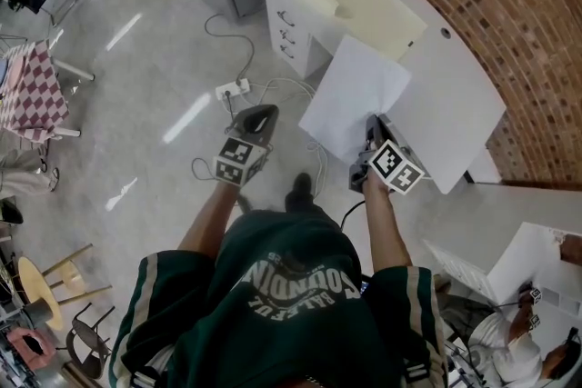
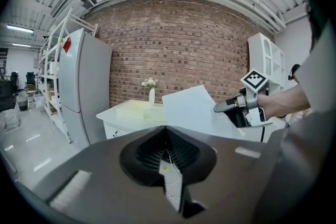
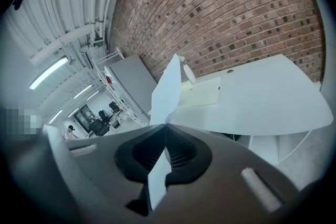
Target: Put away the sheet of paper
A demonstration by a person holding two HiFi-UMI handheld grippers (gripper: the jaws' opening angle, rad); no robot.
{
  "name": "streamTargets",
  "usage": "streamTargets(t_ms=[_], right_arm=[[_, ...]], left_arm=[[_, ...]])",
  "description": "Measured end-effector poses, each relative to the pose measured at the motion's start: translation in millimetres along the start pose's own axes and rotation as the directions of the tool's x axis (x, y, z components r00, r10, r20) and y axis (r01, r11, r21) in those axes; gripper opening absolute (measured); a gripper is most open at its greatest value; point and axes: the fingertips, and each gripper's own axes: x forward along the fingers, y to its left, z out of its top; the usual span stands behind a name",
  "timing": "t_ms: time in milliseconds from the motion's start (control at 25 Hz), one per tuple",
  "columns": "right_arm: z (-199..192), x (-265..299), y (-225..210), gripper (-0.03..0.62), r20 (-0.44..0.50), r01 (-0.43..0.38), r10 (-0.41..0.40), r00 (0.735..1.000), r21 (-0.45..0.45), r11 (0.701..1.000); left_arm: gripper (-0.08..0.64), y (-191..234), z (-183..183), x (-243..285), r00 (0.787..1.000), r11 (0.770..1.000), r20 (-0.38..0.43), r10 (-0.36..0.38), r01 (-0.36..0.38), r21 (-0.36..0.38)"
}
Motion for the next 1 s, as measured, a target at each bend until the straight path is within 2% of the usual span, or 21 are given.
streamTargets(t_ms=[480, 1000], right_arm=[[34, 30, -17, 0.002, -0.027, -0.053, 0.053, 0.998, 0.000, 0.999], [58, 53, -25, 0.002, -0.013, -0.060, 0.060, 0.998, 0.016, 0.998]], left_arm=[[0.011, -1, 15, 35, 0.998, 0.998, 0.000, 0.057, -0.057, -0.010], [0.011, 8, 28, 64, 0.998, 0.998, 0.008, 0.058, -0.058, -0.009]])
